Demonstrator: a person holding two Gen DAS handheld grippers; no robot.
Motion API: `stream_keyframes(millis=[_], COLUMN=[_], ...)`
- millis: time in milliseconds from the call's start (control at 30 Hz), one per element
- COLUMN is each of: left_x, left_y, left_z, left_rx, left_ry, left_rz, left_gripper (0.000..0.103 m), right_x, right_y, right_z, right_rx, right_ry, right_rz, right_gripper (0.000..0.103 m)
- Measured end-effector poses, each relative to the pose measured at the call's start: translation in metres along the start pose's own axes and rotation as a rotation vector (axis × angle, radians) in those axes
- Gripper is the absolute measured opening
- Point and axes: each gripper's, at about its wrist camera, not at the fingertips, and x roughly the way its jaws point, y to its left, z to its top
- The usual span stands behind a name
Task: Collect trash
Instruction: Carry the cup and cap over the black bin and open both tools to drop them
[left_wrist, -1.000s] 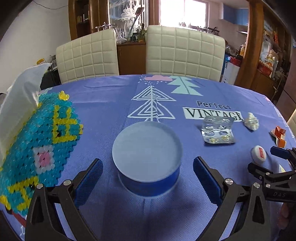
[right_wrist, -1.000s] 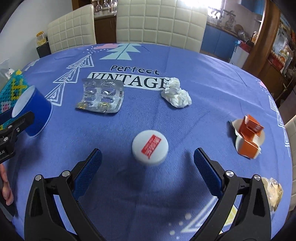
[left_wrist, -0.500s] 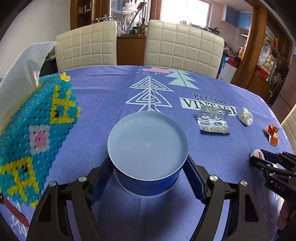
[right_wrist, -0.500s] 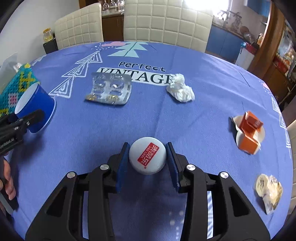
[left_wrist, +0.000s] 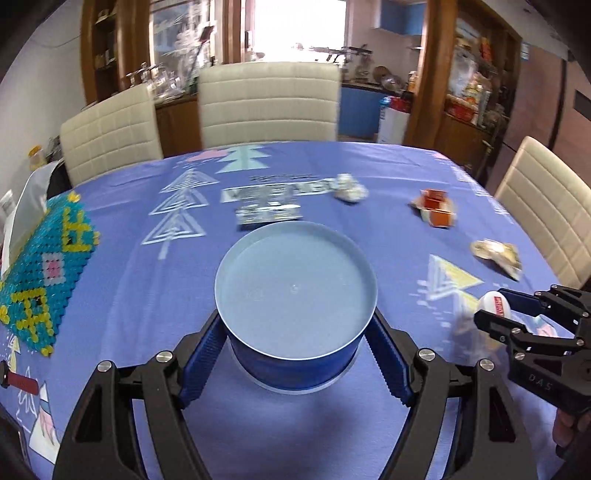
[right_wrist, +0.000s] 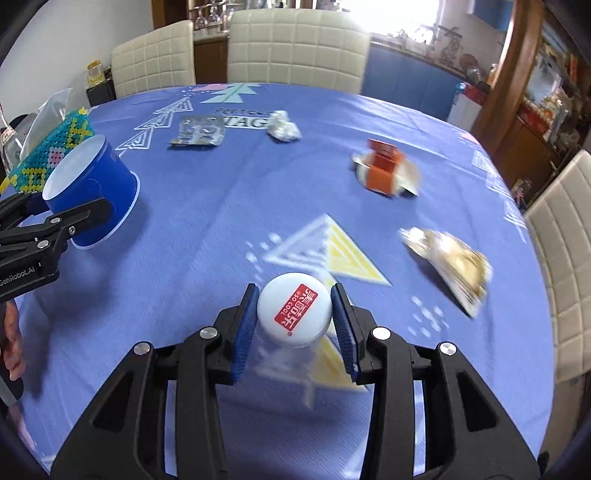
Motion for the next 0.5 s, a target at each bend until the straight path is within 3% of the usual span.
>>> stream_keyframes(millis=[500], left_x=[-0.038], left_y=[-0.177], left_z=[-0.035], left_rx=[0.218], left_ry=[-0.018], left_rz=[-0.160], left_gripper=[0.074], right_x=[-0.080], right_y=[-0.116], right_z=[-0.092], right_rx=[0.160], right_ry=[-0.047], right_rz=[-0.127], right_gripper=[0.041])
